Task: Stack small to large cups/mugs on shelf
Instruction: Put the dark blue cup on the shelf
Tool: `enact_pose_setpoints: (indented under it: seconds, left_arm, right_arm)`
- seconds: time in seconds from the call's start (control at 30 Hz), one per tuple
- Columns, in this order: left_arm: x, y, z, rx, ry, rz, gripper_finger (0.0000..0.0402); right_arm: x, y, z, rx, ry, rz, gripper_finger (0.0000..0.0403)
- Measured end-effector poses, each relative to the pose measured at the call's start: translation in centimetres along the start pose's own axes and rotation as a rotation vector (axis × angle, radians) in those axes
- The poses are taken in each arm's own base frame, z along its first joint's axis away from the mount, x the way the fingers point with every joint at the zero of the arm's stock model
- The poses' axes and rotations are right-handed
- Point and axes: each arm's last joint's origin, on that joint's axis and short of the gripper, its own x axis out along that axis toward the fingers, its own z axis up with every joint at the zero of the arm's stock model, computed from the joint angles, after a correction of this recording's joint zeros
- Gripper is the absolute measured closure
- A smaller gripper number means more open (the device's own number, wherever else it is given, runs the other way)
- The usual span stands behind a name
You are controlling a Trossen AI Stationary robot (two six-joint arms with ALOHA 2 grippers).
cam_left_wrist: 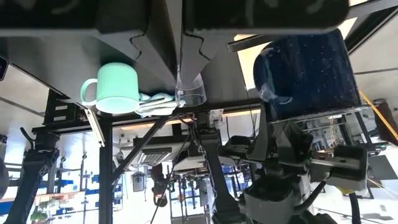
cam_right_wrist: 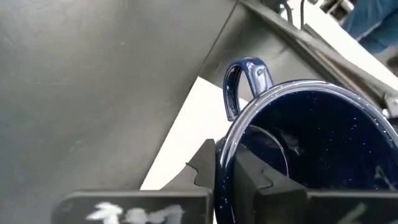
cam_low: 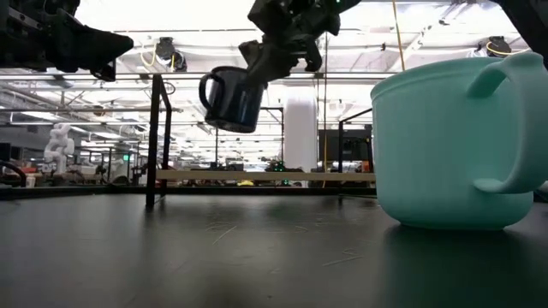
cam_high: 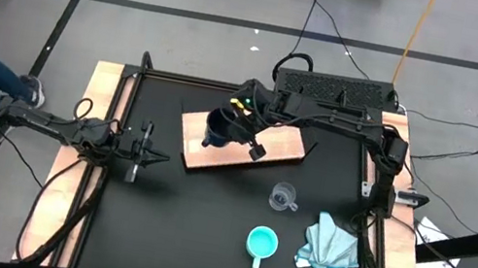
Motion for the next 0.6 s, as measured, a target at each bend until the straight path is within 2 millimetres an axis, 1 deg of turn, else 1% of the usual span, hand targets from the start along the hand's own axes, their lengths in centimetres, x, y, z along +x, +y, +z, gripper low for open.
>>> enact_pose_setpoints:
  seconds: [0.07,0.2,0.33,0.6]
  left_arm:
    - [0.0,0.0,0.0,0.0,-0.001,0.0,0.0378]
    - [0.0,0.0,0.0,0.002,0.0,0.0,0.0378]
    - [0.0,0.0,0.0,0.005,-0.001,0.0,0.0378]
    - [0.0,0.0,0.0,0.0,0.0,0.0,0.0378]
  right_arm:
    - [0.0,0.1,-0.1,0.053,0.028,-0.001,0.0393]
    - [1.0,0.0,-0.4,0.152,0.076,-0.045,0.0393]
    - [2.0,-0.1,0.1,0.193,0.08,-0.108,0.0393]
    - [2.1,-0.2,0.4,0.27,0.054,-0.129,0.0393]
